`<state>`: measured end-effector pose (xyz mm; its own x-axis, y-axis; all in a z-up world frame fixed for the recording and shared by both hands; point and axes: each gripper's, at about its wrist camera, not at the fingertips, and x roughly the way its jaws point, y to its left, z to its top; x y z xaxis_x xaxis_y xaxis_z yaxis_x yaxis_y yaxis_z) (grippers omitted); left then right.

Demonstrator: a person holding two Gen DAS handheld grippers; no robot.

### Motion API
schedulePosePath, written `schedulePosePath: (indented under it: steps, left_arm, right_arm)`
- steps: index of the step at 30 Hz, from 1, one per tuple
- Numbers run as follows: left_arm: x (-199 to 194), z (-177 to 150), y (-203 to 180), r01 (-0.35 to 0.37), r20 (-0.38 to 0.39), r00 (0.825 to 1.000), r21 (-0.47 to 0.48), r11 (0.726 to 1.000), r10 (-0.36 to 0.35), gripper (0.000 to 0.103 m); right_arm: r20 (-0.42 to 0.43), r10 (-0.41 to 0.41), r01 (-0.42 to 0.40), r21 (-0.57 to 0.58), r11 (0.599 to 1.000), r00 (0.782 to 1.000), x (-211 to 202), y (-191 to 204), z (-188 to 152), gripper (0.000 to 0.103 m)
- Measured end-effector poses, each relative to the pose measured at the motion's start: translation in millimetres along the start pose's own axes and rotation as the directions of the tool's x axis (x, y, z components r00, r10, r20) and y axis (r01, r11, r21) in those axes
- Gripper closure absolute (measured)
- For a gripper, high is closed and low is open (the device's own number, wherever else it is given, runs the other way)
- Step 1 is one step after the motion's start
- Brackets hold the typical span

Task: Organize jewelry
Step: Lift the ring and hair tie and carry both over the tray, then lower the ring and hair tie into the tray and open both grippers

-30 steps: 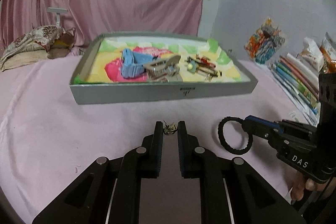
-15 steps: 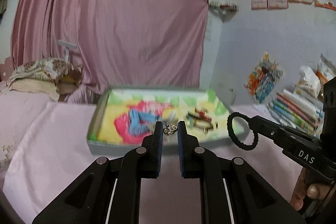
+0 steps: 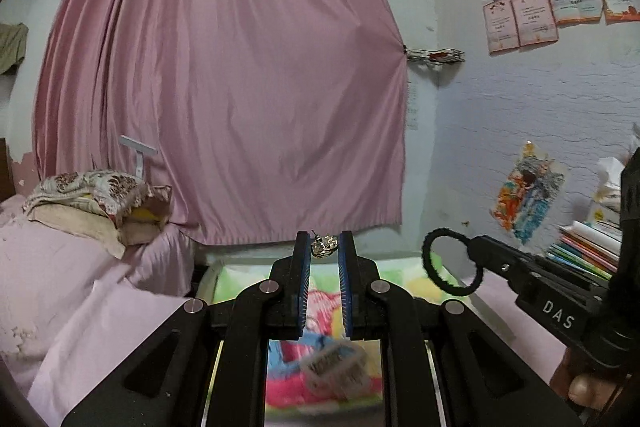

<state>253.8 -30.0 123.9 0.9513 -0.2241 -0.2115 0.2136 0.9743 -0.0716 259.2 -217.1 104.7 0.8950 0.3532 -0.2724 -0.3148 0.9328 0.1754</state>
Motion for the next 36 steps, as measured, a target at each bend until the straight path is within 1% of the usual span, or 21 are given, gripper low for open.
schedulePosePath:
  steps: [6,10,15,18,20,21,22,23,24,26,27,31,33,36]
  left_arm:
    - [28.8,1.2,13.2,-0.051,0.014,0.999,0.006,0.999,0.051,0.092]
    - [45.4,-2.3,24.9,-0.078,0.005,0.997,-0.006,0.997,0.078,0.092]
    - [69.8,-7.1,32.2,-0.098,-0.040,0.994,-0.019,0.995,0.097,0.092]
    - [87.0,-10.7,35.9,-0.097,-0.117,0.989,-0.022,0.995,0.094,0.092]
    - [102.2,-15.0,33.6,-0.094,-0.200,0.976,-0.015,0.995,0.089,0.092]
    - [110.8,-18.0,32.7,-0.093,-0.255,0.963,-0.009,0.996,0.088,0.092]
    - [116.6,-21.9,30.3,-0.091,-0.292,0.953,-0.005,0.996,0.085,0.092]
    - [124.9,-28.0,28.1,-0.084,-0.347,0.935,-0.002,0.996,0.078,0.092]
    - [130.4,-32.3,27.7,-0.081,-0.382,0.921,-0.005,0.997,0.073,0.092]
    - [137.7,-42.3,24.3,-0.071,-0.437,0.897,-0.007,0.997,0.061,0.092]
    - [140.3,-47.7,22.2,-0.071,-0.453,0.890,-0.004,0.997,0.061,0.092]
    - [145.9,-62.3,15.2,-0.054,-0.501,0.864,0.014,0.998,0.054,0.092]
    - [148.2,-66.1,14.8,-0.049,-0.514,0.856,0.013,0.999,0.049,0.092]
    - [148.3,-70.6,17.2,-0.039,-0.525,0.850,0.009,0.999,0.038,0.092]
  right_arm:
    - [0.031,-0.039,0.040,-0.020,0.999,0.999,26.5,-6.8,9.1,0.097]
    - [0.028,-0.058,0.059,-0.021,0.998,0.998,42.4,-12.1,8.3,0.097]
    - [-0.001,-0.075,0.075,-0.019,0.997,0.997,60.4,-18.1,3.6,0.097]
    - [-0.060,-0.088,0.087,-0.022,0.996,0.994,74.7,-22.8,-0.7,0.097]
    - [-0.128,-0.101,0.099,-0.023,0.995,0.987,86.0,-25.3,-5.5,0.097]
    - [-0.166,-0.108,0.105,-0.026,0.994,0.980,91.2,-25.9,-7.7,0.097]
    - [-0.214,-0.117,0.114,-0.029,0.993,0.970,97.5,-26.8,-11.2,0.097]
    - [-0.247,-0.120,0.117,-0.030,0.993,0.962,101.2,-27.0,-13.7,0.097]
    - [-0.299,-0.126,0.122,-0.031,0.992,0.946,107.0,-28.2,-18.2,0.097]
    - [-0.354,-0.120,0.119,-0.025,0.993,0.928,112.0,-30.1,-22.9,0.097]
    - [-0.382,-0.114,0.115,-0.022,0.993,0.917,114.0,-30.9,-25.9,0.097]
    - [-0.441,-0.105,0.102,-0.029,0.994,0.892,118.4,-31.9,-33.3,0.097]
    - [-0.454,-0.106,0.102,-0.033,0.994,0.884,119.6,-31.1,-35.3,0.097]
    - [-0.476,-0.096,0.092,-0.032,0.995,0.874,123.1,-30.4,-39.1,0.096]
